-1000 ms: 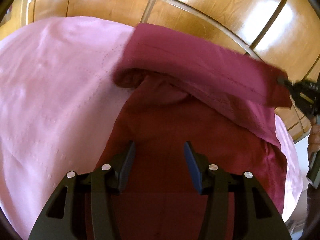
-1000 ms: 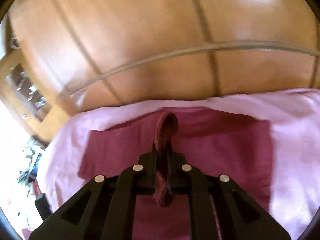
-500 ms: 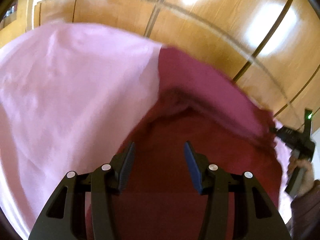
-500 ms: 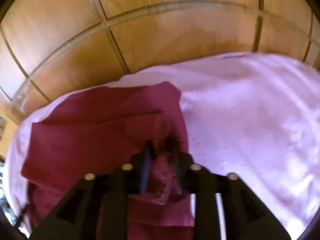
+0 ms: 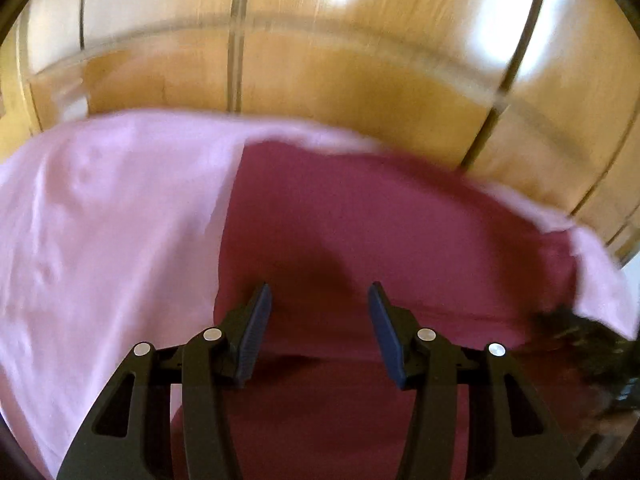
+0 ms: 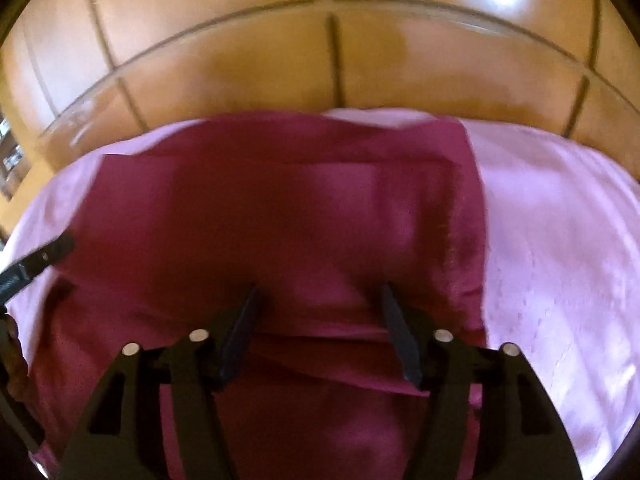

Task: Fold small clothes
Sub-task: 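Grasp the garment side with the right tool and fold it toward the middle, then grasp the garment hem with the left tool while the right tool grasps the hem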

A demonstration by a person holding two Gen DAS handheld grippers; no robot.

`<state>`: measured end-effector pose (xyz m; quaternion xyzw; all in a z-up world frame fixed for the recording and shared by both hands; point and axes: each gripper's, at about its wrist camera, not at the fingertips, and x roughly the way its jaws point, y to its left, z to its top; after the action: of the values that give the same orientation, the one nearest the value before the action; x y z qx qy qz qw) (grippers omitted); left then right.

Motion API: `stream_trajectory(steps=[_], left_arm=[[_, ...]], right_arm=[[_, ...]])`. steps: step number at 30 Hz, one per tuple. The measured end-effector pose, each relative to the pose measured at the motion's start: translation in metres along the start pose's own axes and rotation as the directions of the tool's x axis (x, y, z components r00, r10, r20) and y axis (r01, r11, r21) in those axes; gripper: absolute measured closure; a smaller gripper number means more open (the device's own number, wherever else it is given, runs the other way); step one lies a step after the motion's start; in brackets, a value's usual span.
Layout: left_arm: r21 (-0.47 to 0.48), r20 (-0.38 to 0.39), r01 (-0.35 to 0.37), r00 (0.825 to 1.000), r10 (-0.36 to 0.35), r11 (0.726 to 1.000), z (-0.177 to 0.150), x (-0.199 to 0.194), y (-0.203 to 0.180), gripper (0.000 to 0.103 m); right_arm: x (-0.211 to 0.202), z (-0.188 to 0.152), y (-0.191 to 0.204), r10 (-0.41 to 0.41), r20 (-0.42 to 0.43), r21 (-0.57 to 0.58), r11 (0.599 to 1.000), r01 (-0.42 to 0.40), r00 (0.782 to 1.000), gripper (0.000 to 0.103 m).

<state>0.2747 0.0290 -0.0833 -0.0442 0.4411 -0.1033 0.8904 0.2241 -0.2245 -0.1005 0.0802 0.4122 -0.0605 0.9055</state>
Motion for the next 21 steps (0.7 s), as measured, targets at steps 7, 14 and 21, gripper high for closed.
stream_trajectory(steps=[7, 14, 21], left_arm=[[0.031, 0.035, 0.058, 0.998, -0.059, 0.998, -0.019, -0.029, 0.013, 0.055], [-0.023, 0.028, 0.072, 0.997, -0.071, 0.997, -0.073, -0.090, 0.078, 0.054], [-0.090, -0.076, 0.105, 0.991, -0.112, 0.990, -0.140, -0.122, 0.114, 0.054]], right_arm=[[0.008, 0.002, -0.002, -0.001, 0.023, -0.034, 0.999, 0.001, 1.000, 0.047], [-0.045, -0.024, -0.006, 0.054, 0.016, -0.043, 0.998, -0.053, 0.998, 0.017], [-0.097, -0.093, -0.033, 0.093, -0.060, -0.002, 0.996, -0.093, 0.994, 0.016]])
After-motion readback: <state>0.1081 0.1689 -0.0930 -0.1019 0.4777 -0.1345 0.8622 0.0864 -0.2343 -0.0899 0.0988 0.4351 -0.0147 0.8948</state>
